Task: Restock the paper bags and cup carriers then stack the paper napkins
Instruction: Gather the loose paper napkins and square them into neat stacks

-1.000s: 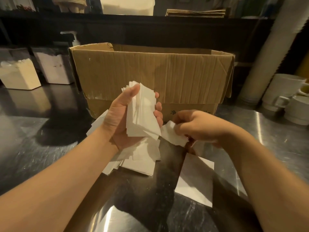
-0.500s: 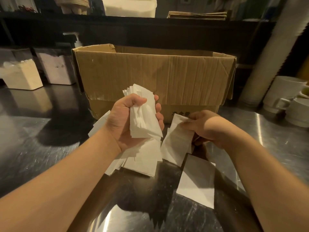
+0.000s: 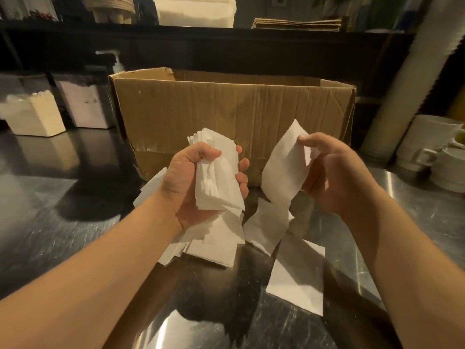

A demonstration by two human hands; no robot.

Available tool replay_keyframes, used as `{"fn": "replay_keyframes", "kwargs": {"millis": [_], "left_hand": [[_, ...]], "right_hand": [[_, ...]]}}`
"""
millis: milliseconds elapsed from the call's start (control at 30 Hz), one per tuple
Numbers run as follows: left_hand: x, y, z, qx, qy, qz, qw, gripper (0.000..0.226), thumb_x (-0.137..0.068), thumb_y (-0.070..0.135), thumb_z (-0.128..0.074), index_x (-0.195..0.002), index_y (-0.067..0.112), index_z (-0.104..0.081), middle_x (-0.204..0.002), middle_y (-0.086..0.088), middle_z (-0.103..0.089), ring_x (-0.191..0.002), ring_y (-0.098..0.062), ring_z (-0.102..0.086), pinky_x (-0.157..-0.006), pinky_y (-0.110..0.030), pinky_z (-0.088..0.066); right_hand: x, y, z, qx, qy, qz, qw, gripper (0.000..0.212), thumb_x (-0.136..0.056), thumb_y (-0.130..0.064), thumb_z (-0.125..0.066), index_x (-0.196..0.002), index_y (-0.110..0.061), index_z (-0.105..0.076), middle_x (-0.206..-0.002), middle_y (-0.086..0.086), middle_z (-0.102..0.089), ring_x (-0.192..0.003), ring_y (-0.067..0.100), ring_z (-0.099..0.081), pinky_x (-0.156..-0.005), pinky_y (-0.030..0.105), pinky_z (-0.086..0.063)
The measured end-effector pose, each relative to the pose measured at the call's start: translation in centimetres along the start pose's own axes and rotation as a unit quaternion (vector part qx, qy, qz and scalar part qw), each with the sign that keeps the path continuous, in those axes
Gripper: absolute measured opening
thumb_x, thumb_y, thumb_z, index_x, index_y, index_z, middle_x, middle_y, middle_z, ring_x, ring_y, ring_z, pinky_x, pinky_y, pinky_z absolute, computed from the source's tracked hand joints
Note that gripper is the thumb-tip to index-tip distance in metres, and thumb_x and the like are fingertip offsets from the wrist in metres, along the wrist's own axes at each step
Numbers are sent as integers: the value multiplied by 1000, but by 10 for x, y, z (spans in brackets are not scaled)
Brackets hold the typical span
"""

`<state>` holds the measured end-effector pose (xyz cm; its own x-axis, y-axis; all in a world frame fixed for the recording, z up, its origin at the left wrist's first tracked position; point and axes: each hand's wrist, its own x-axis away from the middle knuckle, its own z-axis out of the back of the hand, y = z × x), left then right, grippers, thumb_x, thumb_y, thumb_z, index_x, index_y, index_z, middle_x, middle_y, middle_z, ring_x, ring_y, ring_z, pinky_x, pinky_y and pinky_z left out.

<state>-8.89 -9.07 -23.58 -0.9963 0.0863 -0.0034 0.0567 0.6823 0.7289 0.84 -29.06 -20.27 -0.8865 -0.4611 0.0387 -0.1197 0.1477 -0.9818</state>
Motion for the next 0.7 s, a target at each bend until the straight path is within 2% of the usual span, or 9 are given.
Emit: {"fn": "replay_keyframes", "kwargs": {"millis": [100, 200, 267, 300, 367, 400, 467, 533, 700], "left_hand": [[0, -1, -1, 0, -6, -7, 1000, 54, -74, 22, -54, -127, 13, -53, -99, -9, -63, -82, -21, -59, -78, -36, -53], [-2, 0, 3, 6, -27, -6, 1000, 58, -72, 21, -57, -130, 13, -51, -101, -9, -62, -87, -21, -60, -81, -37, -53], [0, 1, 0, -11, -37, 8, 999, 57, -74, 22, -54, -129, 9, -54, -101, -11, -62, -81, -24, -62, -77, -36, -55], [1, 2, -4, -27, -37, 11, 999, 52, -75, 23, -51, -123, 6, -61, -99, -12, -64, -77, -25, -64, -74, -35, -57], [4, 2, -9, -50, -11, 9, 999, 44, -75, 21, -45, -99, 0, -76, -86, -15, -68, -65, -26, -68, -64, -31, -59], [5, 1, -10, -43, -10, 21, 999, 44, -74, 22, -46, -98, 0, -76, -83, -16, -68, -64, -27, -67, -64, -32, -58], [7, 1, -8, -8, -71, 69, 995, 51, -75, 23, -51, -119, 1, -64, -89, -18, -63, -73, -30, -63, -73, -36, -54], [7, 3, -2, 15, -121, 102, 987, 54, -76, 20, -57, -127, 1, -58, -95, -21, -61, -79, -33, -61, -79, -40, -52], [9, 4, 3, -9, -168, 143, 975, 67, -76, 17, -63, -140, 6, -44, -100, -23, -62, -84, -35, -64, -83, -44, -53]], "right_hand": [[5, -5, 4, -69, -129, -17, 989, 55, -76, -34, -70, -127, -21, -52, -107, 7, -63, -92, 24, -70, -66, 33, -61], [7, -8, 4, -14, -168, 17, 986, 50, -75, -40, -68, -121, -22, -56, -98, 3, -66, -78, 17, -74, -64, 30, -59], [7, -5, -1, 11, -151, 20, 988, 49, -79, -38, -72, -122, -21, -56, -104, 6, -66, -85, 19, -74, -67, 30, -60], [6, -3, -4, 12, -136, 20, 990, 43, -85, -36, -68, -124, -19, -56, -108, 8, -65, -92, 22, -73, -69, 31, -61], [5, 3, -8, 30, -64, 31, 997, 23, -96, -30, -63, -116, -20, -58, -112, 8, -65, -98, 24, -69, -70, 30, -62], [3, 5, -10, 51, -20, 44, 998, 13, -99, -29, -62, -109, -22, -60, -111, 6, -65, -98, 23, -68, -71, 30, -61], [-2, 8, -12, 77, 43, 69, 994, 4, -100, -29, -62, -103, -27, -60, -110, 2, -64, -102, 23, -66, -79, 35, -61], [-7, 10, -12, 74, 79, 75, 991, 12, -101, -29, -62, -111, -26, -58, -111, 0, -62, -105, 23, -63, -87, 40, -60], [-11, 13, -10, 78, 112, 55, 989, 30, -101, -28, -62, -129, -22, -54, -113, 1, -61, -103, 23, -63, -85, 41, -61]]}}
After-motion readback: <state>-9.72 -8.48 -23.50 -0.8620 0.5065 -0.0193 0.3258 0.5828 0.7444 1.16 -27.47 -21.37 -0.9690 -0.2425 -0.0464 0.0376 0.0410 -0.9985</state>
